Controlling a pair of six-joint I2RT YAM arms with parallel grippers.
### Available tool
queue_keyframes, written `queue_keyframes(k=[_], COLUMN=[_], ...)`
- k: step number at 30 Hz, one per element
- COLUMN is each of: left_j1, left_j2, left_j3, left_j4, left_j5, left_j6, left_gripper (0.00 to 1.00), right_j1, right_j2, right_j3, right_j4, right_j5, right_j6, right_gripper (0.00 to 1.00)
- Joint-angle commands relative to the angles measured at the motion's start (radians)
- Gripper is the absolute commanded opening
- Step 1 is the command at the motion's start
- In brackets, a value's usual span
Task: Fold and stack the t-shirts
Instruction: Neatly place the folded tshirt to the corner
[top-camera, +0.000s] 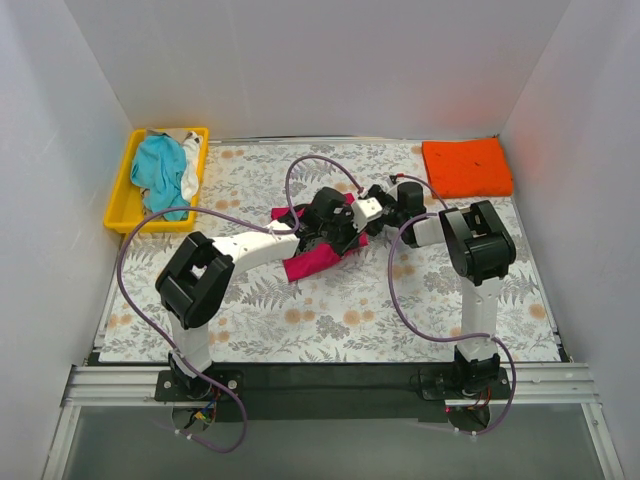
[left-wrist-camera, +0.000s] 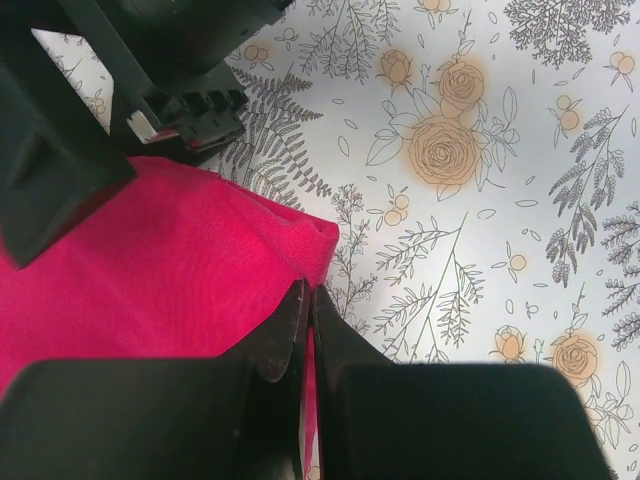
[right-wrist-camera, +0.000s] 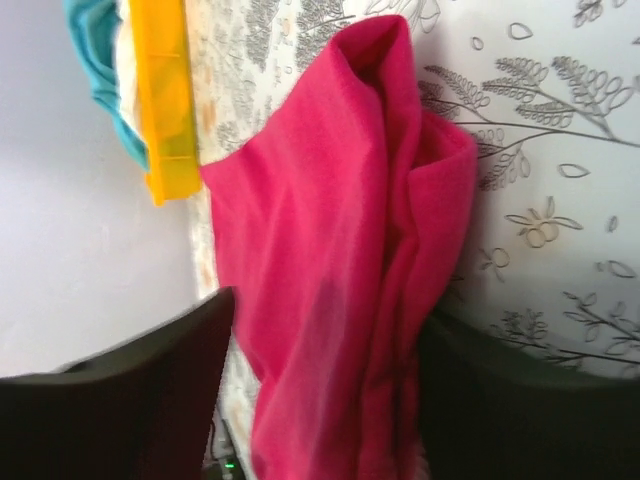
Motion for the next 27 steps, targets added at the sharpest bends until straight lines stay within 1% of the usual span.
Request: queue_keyframes(k=[1,2,5,6,7,9,10,11,12,13,14,16,18,19,21,22,26,27], left_j1=[0.007,0.007,0.007,0.007,0.007,0.009,0.012,0.016,0.030,0.039,0.052,0.090,0.125,0.134,0.160,0.165,0.182,0.185], left_j2=[-0.052,-0.054,-0.055,-0.057,-0.060,-0.075,-0.086,-0.113,-0.130,-0.147,-0.179,-0.207,-0.248,-0.262,-0.290,-0.317,-0.371,-0.382], left_j3=[0.014,0.018,0.021,0.025,0.026,0.040,0.038,0.040,0.037,0.037,0.034,0.031,0.028,0.012,-0.008,-0.018,-0.075,-0.083], left_j4=[0.009,0.006,-0.002,-0.008,-0.012,-0.046,-0.057,-0.068,-0.092,-0.103,-0.129,-0.153,-0.189,-0.198,-0.209,-0.210,-0.223,-0.224], left_j5=[0.032,0.037,0.035,0.026,0.022,0.014,0.016,0.022,0.037,0.052,0.066,0.080,0.074,0.066,0.046,0.040,0.012,0.005], left_j6=[-0.017,-0.019,-0.019,-0.017,-0.016,-0.022,-0.027,-0.036,-0.046,-0.059,-0.083,-0.105,-0.119,-0.117,-0.116,-0.114,-0.114,-0.113], left_gripper=[0.00,0.00,0.00,0.02,0.11,0.22,0.40,0.45,0.51,0.55,0.64,0.64,0.65,0.65,0.65,0.65,0.65,0.65], right_j1=[0.007,0.008,0.010,0.010,0.010,0.008,0.002,-0.001,-0.005,-0.007,-0.010,-0.019,-0.028,-0.033,-0.041,-0.054,-0.088,-0.105], right_j2=[0.004,0.008,0.014,0.010,-0.001,-0.016,-0.036,-0.045,-0.067,-0.076,-0.085,-0.102,-0.116,-0.119,-0.124,-0.122,-0.113,-0.107], right_j3=[-0.022,-0.006,0.030,0.037,0.045,0.077,0.088,0.100,0.128,0.143,0.159,0.209,0.240,0.267,0.295,0.335,0.438,0.456], right_j4=[-0.064,-0.065,-0.083,-0.093,-0.108,-0.180,-0.209,-0.237,-0.302,-0.332,-0.363,-0.454,-0.505,-0.543,-0.574,-0.593,-0.680,-0.680], right_j5=[0.094,0.094,0.096,0.102,0.105,0.116,0.120,0.128,0.139,0.146,0.172,0.195,0.235,0.246,0.281,0.289,0.343,0.350], right_j6=[-0.105,-0.139,-0.191,-0.211,-0.236,-0.329,-0.364,-0.400,-0.487,-0.533,-0.576,-0.694,-0.763,-0.824,-0.877,-0.929,-1.041,-1.061], right_gripper=[0.53,0.33,0.05,0.02,0.01,0.01,0.01,0.01,0.01,0.01,0.01,0.01,0.01,0.01,0.01,0.01,0.01,0.01])
